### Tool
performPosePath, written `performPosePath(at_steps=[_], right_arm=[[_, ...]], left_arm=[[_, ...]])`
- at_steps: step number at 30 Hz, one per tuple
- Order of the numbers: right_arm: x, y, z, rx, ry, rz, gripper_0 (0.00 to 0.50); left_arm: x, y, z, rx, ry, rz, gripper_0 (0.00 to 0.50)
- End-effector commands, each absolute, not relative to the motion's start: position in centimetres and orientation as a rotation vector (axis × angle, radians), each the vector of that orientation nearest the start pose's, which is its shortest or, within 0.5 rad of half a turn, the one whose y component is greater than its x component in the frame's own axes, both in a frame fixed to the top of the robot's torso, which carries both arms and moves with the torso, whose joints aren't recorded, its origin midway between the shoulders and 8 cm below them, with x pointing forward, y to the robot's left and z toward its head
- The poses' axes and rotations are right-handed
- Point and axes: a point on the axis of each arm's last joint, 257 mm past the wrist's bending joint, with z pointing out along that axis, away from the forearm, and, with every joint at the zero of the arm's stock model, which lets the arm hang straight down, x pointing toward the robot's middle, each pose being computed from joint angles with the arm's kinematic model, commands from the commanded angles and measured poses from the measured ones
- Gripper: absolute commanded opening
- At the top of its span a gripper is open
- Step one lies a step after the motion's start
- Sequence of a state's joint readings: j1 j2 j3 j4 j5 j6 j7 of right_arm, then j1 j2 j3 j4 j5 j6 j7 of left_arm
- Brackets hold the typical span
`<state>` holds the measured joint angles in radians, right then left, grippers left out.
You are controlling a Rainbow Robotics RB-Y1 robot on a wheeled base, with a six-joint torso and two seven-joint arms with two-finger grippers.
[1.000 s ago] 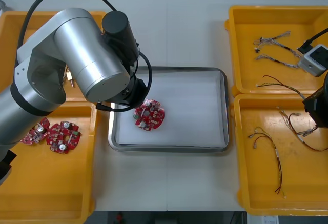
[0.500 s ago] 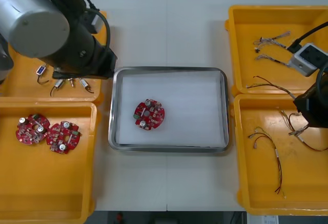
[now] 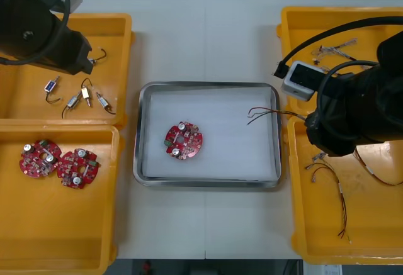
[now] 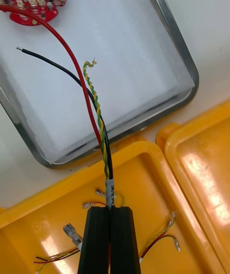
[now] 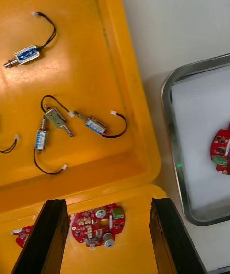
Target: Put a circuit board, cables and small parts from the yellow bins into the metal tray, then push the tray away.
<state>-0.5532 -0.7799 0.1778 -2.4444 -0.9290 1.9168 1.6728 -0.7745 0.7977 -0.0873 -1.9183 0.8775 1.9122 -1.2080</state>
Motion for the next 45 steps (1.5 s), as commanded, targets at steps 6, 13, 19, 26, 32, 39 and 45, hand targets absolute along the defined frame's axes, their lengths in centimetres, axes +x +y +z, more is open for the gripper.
performPosePath(at_steps=[6, 13, 19, 26, 32, 39, 45], right_arm=[[37.4, -11.1, -12.2, -1.669, 1.976, -0.220, 0.000], [38.0, -10.6, -14.7, -1.865, 1.883, -0.305, 0.000], [38.9, -9.1, -16.2, -1.895, 1.851, -0.306, 0.000], [40.0, -7.6, -19.2, -1.905, 1.864, -0.276, 0.000], [40.6, -7.1, -22.1, -1.925, 1.883, -0.265, 0.000], [42.0, -6.7, -24.4, -1.917, 1.881, -0.288, 0.000], [42.9, -6.2, -25.7, -1.901, 1.880, -0.265, 0.000]], left_arm=[[49.5, 33.0, -5.8, 0.324, 2.585, 0.094, 0.500], [51.7, 36.3, -6.6, 0.426, 2.556, 0.180, 0.500], [53.4, 38.8, -7.4, 0.497, 2.531, 0.226, 0.500], [55.1, 41.3, -8.7, 0.544, 2.503, 0.259, 0.500], [56.1, 42.2, -10.3, 0.540, 2.500, 0.240, 0.500], [57.1, 42.7, -13.3, 0.532, 2.516, 0.246, 0.500], [57.8, 42.9, -15.5, 0.523, 2.522, 0.248, 0.500]])
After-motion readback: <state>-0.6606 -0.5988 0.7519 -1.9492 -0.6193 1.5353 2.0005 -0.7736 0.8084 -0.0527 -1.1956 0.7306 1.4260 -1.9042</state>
